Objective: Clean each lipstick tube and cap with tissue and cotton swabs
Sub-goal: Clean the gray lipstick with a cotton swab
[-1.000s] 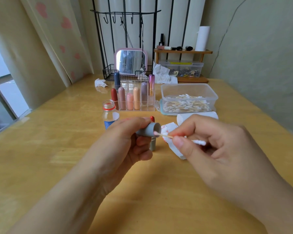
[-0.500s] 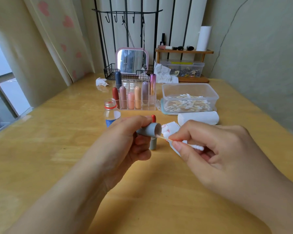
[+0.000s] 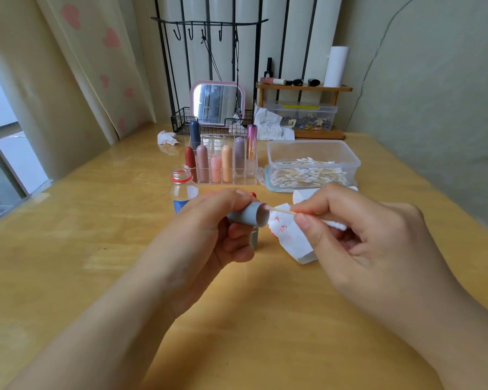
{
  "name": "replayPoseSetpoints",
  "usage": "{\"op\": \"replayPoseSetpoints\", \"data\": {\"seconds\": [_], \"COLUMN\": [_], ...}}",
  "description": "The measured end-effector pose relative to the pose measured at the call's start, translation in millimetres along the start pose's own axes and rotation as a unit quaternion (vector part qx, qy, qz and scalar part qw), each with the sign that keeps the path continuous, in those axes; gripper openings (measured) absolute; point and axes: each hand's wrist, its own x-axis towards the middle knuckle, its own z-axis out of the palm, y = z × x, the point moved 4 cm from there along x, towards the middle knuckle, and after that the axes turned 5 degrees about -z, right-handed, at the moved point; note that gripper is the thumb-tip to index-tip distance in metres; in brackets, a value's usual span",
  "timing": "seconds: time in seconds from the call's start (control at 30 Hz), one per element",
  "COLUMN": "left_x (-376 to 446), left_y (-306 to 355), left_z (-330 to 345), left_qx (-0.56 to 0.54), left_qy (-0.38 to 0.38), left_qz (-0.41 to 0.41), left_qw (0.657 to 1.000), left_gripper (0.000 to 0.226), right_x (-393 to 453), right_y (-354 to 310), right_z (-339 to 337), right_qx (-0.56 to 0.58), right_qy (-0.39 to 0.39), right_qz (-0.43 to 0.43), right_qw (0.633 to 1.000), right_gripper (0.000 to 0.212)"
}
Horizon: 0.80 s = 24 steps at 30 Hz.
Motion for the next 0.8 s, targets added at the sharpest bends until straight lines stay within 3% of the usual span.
{"op": "replayPoseSetpoints", "data": {"seconds": [0.17, 0.37, 0.6, 0.8], "left_x": [2.2, -1.4, -1.6, -4.6], "left_y": [1.2, 1.7, 6.8, 5.9], "left_z": [0.0, 1.5, 0.1, 2.3], "left_qx": [-0.026, -0.003, -0.031, 0.013], "left_qy": [-0.019, -0.071, -0.055, -0.056], "left_qz": [0.028, 0.07, 0.076, 0.064], "left_qw": [0.999, 0.995, 0.995, 0.996], "left_gripper": [0.007, 0.025, 0.02, 0.015], "right_x": [-2.0, 0.9, 0.8, 3.7], "right_y": [-4.7, 6.6, 9.0, 6.6], "right_z": [1.3, -5.7, -3.7, -9.4], "right_qx": [0.086, 0.126, 0.166, 0.066], "right_qy": [-0.028, 0.05, -0.006, 0.021], "right_qz": [-0.009, 0.047, 0.067, 0.013], "right_qw": [0.996, 0.99, 0.984, 0.998], "right_gripper": [0.01, 0.011, 0.011, 0.009]}}
